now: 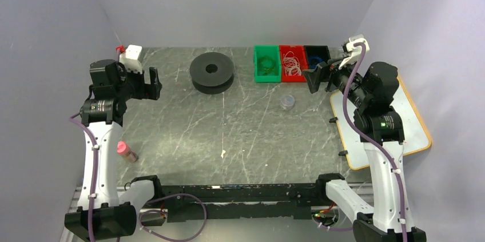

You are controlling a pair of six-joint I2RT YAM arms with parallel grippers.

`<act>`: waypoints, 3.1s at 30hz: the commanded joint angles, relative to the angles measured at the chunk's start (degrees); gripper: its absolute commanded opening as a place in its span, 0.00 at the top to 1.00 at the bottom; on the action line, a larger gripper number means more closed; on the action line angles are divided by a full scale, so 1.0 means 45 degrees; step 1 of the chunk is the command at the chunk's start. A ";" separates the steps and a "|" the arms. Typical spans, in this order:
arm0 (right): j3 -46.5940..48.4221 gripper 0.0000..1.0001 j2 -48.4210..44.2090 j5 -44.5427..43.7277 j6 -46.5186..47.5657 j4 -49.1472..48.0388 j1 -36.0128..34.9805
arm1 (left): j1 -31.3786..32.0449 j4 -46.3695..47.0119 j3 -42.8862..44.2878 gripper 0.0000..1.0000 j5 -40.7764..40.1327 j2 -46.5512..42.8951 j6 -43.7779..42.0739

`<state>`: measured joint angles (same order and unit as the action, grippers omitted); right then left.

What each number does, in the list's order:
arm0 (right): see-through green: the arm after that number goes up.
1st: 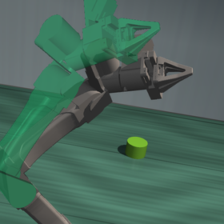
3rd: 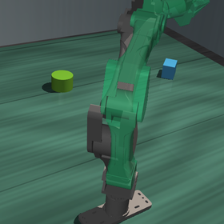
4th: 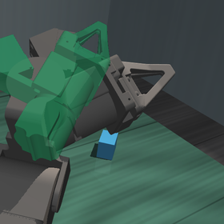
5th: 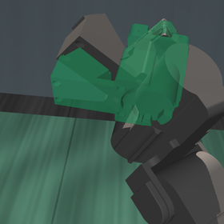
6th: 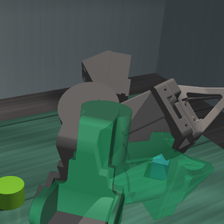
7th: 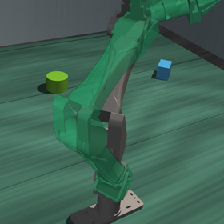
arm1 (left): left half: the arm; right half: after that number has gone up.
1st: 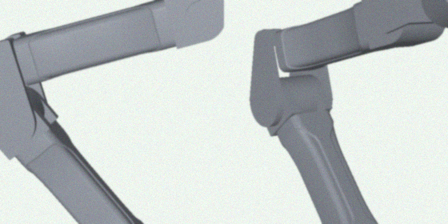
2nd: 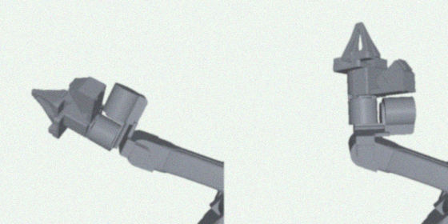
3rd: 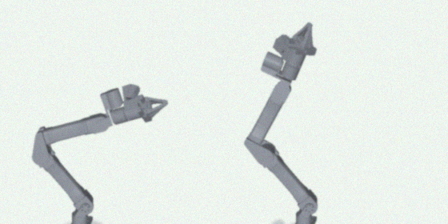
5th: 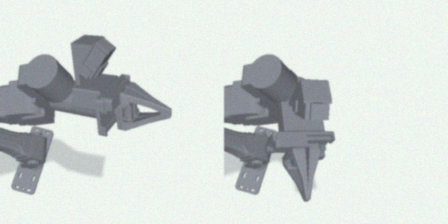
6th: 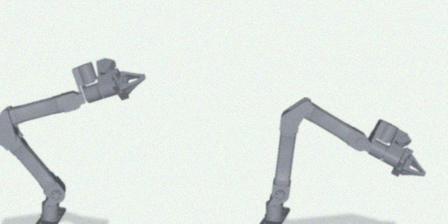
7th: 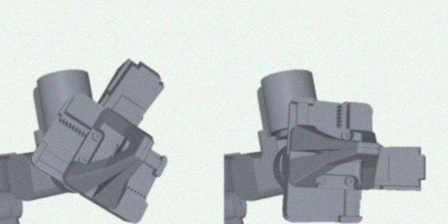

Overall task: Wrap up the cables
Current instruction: Pick up the cable from the storage box.

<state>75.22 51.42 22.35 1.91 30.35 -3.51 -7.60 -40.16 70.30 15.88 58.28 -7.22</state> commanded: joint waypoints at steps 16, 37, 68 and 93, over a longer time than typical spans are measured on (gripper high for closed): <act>-0.0575 0.01 -0.0360 0.0383 0.1239 -0.1057 -0.0041 | -0.0070 -0.0218 0.0093 0.05 0.1763 0.0364 -0.0361; -0.1453 0.01 -0.0433 0.0290 0.0863 -0.2151 0.0024 | -0.0072 -0.0925 0.0324 0.05 0.2582 0.0926 -0.0694; -0.4054 0.07 0.2320 -0.2883 0.3474 -0.5813 -0.0080 | -0.0014 -0.1660 0.0939 0.05 0.3221 0.1981 -0.1294; 0.1621 0.07 0.8784 -0.7562 -0.0185 -0.3323 -0.0996 | -0.0032 -0.1347 0.0131 0.05 0.3025 0.1689 -0.1343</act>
<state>71.37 83.40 -5.15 5.43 9.23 -8.29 -7.68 -47.62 70.78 28.60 66.78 -11.92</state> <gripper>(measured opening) 0.938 0.948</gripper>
